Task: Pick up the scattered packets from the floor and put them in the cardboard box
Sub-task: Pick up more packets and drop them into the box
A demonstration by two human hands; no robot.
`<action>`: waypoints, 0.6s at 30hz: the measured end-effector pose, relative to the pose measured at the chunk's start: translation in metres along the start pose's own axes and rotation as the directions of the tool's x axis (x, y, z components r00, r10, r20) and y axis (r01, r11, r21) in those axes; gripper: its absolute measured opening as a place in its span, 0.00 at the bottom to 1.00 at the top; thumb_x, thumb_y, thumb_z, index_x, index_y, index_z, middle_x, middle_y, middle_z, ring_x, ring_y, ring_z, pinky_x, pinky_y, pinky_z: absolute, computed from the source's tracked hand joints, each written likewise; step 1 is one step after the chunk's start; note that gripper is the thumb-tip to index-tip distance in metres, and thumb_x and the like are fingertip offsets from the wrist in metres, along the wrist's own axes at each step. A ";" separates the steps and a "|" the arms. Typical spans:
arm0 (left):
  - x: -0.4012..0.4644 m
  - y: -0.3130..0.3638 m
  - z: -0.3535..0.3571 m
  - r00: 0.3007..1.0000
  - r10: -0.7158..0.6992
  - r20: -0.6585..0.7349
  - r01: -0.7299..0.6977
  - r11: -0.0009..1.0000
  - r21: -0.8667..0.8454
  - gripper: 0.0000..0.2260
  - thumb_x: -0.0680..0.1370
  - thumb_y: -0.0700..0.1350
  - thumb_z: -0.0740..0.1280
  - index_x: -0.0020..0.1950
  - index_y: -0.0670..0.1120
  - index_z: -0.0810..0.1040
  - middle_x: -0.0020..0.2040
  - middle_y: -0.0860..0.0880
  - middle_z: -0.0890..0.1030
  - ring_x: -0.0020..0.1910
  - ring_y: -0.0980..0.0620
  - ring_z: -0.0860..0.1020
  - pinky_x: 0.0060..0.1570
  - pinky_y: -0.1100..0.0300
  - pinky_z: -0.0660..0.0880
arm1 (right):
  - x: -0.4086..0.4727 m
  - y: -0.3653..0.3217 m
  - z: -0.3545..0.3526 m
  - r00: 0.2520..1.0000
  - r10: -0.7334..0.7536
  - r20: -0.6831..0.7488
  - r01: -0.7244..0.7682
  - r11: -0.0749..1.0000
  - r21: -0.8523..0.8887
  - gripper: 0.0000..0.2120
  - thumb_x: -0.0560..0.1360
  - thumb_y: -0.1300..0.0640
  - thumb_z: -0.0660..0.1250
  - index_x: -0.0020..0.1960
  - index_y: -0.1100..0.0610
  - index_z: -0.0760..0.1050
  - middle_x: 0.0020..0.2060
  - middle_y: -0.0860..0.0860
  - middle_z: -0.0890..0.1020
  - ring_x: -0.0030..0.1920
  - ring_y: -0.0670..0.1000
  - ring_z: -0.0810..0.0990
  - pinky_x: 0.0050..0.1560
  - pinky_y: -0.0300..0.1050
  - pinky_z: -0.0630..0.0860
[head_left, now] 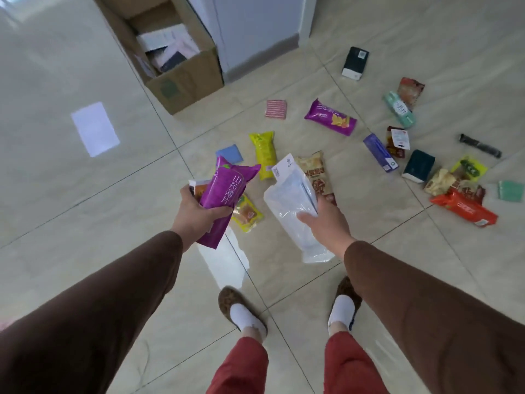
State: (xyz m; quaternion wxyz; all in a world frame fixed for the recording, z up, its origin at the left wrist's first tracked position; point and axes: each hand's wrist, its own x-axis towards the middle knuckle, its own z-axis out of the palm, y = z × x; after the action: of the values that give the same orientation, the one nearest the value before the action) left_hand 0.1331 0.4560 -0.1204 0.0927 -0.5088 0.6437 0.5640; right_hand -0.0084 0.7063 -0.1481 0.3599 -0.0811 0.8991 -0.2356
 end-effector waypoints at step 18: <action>0.143 0.039 -0.255 1.000 0.002 -0.024 -0.003 0.999 -0.050 0.41 0.65 0.48 0.82 0.69 0.51 0.59 0.56 0.50 0.78 0.49 0.48 0.83 0.44 0.51 0.82 | 0.084 -0.288 0.116 0.998 -0.031 0.053 0.032 0.999 -0.009 0.17 0.74 0.47 0.70 0.60 0.51 0.73 0.50 0.50 0.81 0.49 0.56 0.79 0.46 0.47 0.73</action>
State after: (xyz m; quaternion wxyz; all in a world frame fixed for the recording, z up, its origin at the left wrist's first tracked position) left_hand 0.1527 0.1625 -0.1065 0.0714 -0.5170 0.6311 0.5739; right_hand 0.0034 0.3856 -0.1337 0.3792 -0.1030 0.8891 -0.2348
